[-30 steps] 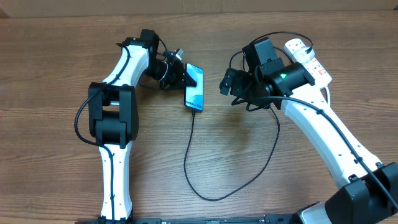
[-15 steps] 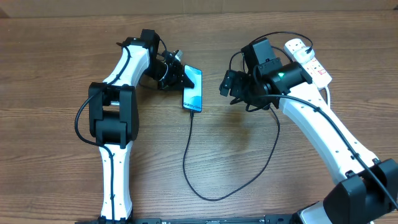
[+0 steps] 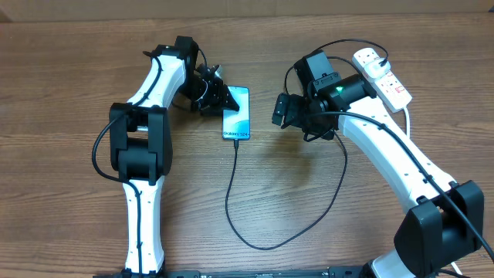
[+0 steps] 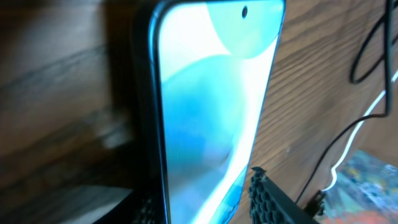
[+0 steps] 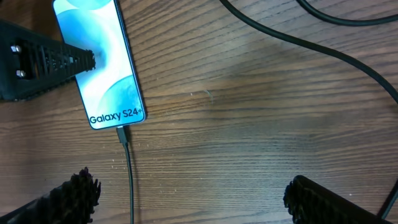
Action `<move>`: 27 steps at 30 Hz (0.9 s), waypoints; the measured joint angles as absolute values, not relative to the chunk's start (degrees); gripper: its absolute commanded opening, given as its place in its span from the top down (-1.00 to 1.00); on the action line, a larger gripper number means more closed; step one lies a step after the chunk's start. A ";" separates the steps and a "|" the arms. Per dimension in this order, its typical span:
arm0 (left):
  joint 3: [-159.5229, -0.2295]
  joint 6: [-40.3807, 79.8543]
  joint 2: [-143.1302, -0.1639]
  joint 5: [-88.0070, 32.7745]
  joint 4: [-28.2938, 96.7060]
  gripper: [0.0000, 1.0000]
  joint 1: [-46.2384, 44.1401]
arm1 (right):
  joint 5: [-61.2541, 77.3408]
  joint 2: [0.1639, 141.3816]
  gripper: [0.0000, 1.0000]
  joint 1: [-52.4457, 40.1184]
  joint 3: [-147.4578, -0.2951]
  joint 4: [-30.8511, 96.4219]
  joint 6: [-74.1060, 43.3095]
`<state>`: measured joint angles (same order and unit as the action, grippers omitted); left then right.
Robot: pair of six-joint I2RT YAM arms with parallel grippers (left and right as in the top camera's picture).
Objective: Plug charger to phone and switch on socket
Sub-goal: 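Lower the phone flat onto the table with the left gripper and release, then raise the left arm away and move the right gripper to the power strip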
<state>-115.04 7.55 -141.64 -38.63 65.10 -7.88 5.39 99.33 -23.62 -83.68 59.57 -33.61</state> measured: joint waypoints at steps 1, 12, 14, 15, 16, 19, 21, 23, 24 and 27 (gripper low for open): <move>-115.07 7.49 -141.34 -37.85 65.49 -0.04 -7.84 | 5.39 99.33 -0.94 -23.62 -83.68 59.57 -33.41; -114.89 8.10 -134.61 -28.40 66.94 -1.00 -5.10 | 5.82 99.33 -0.96 -23.57 -83.68 59.77 -31.46; -114.83 8.16 -131.39 -27.07 67.07 -0.99 -4.64 | 6.68 99.33 -1.00 -23.18 -83.72 60.75 -30.04; -114.78 8.38 -129.49 -26.35 67.02 -1.00 -4.47 | 7.33 99.33 -1.00 -22.65 -83.99 61.84 -29.21; -114.76 8.78 -126.80 -24.64 66.85 -1.00 -4.40 | 7.62 99.33 -1.00 -22.28 -84.29 62.61 -28.25; -114.76 9.52 -116.25 -19.77 65.36 -1.00 -4.54 | 11.16 99.44 -0.81 -16.03 -88.58 67.40 -24.93; -114.78 9.89 -109.73 -16.64 64.47 -1.00 -5.06 | 12.93 99.55 -0.81 -12.01 -91.55 69.54 -22.81; -114.80 10.24 -103.96 -13.67 63.90 -1.00 -5.98 | 14.09 99.55 -1.00 -7.75 -94.26 70.59 -20.93; -114.80 10.41 -101.16 -12.03 63.79 -1.00 -6.72 | 14.52 99.55 -1.00 -5.37 -95.50 70.48 -20.03; -114.91 10.68 -94.04 -8.05 63.86 -1.00 -9.06 | 15.22 99.55 -1.00 1.19 -97.03 65.98 -18.63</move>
<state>-114.91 10.68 -94.04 -8.05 63.86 -9.06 15.22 99.55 1.19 -97.03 65.98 -18.63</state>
